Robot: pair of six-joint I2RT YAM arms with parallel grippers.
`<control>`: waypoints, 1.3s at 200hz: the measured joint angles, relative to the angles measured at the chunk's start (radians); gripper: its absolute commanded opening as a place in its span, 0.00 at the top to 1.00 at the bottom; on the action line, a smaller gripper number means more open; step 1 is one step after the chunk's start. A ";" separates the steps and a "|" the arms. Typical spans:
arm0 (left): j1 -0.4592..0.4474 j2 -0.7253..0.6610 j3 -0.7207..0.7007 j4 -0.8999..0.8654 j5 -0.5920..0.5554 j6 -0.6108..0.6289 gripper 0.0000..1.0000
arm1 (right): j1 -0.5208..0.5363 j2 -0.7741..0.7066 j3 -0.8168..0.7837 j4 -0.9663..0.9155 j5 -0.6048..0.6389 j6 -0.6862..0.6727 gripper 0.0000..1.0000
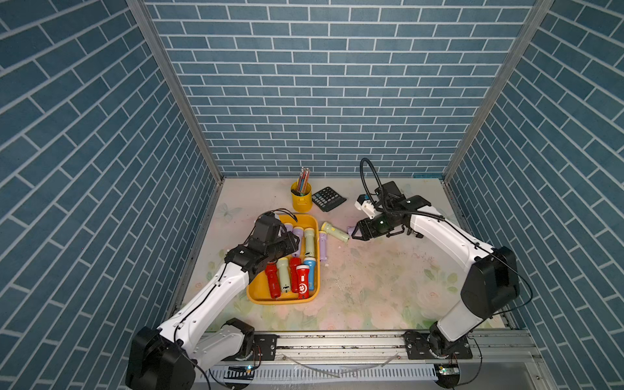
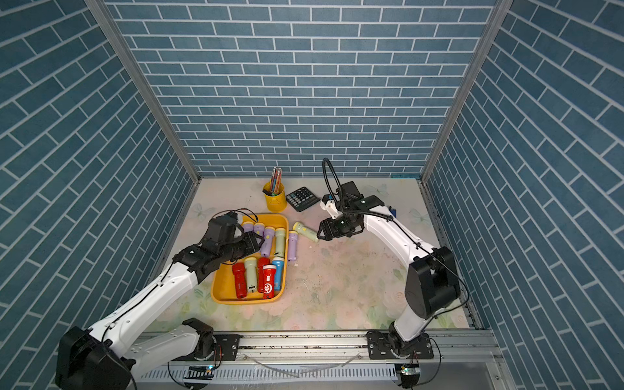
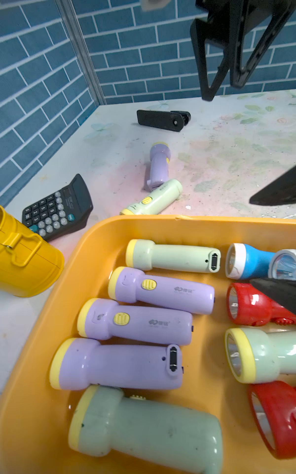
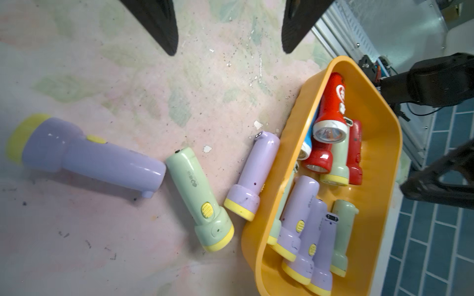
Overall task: Put the flashlights into the storage boxes
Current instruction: Place the flashlight at the storage box, then pick up the flashlight from the center of the board.
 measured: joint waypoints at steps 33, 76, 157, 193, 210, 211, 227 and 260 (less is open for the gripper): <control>0.022 0.047 0.015 0.012 0.039 0.016 0.53 | 0.009 0.169 0.153 -0.051 0.040 -0.076 0.34; 0.053 0.068 0.019 0.017 0.059 0.021 0.53 | 0.032 0.354 0.327 -0.106 0.070 -0.148 0.34; 0.114 0.092 0.034 0.019 0.072 0.020 0.54 | 0.064 0.557 0.483 -0.142 0.076 -0.201 0.35; 0.129 0.106 0.052 0.010 0.079 0.020 0.54 | 0.069 0.626 0.529 -0.144 0.086 -0.219 0.40; 0.137 0.108 0.056 0.010 0.080 0.021 0.54 | 0.073 0.650 0.549 -0.146 0.099 -0.224 0.42; 0.137 0.108 0.056 0.010 0.080 0.021 0.54 | 0.073 0.651 0.549 -0.146 0.100 -0.224 0.43; 0.142 0.113 0.060 0.008 0.082 0.021 0.54 | 0.078 0.670 0.566 -0.150 0.117 -0.237 0.44; 0.147 0.125 0.061 0.007 0.083 0.021 0.54 | 0.085 0.690 0.575 -0.152 0.149 -0.253 0.51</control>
